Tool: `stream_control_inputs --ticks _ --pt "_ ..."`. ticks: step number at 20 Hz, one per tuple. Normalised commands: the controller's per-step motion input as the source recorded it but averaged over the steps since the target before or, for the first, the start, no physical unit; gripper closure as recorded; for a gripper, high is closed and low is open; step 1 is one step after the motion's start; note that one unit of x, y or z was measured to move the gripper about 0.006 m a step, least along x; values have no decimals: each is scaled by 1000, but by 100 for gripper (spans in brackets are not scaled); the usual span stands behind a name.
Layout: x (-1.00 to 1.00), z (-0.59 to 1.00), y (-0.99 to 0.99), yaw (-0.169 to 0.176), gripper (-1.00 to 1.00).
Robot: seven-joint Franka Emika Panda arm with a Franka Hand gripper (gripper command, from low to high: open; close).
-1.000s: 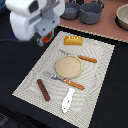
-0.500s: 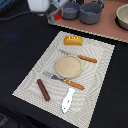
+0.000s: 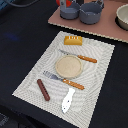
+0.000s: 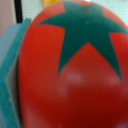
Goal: Interact with the objects in diverse but meaningful ways.
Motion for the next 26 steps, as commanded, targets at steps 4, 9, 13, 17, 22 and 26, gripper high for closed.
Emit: stream_control_inputs --ticks 4,9,13,17,22,26 --pt "-99 11 781 53 100" --pt "-206 0 738 67 100" --pt "-242 -9 706 73 100" --pt "-264 -103 686 69 100" --pt "-187 -239 539 59 100" --pt "9 -275 304 23 100"
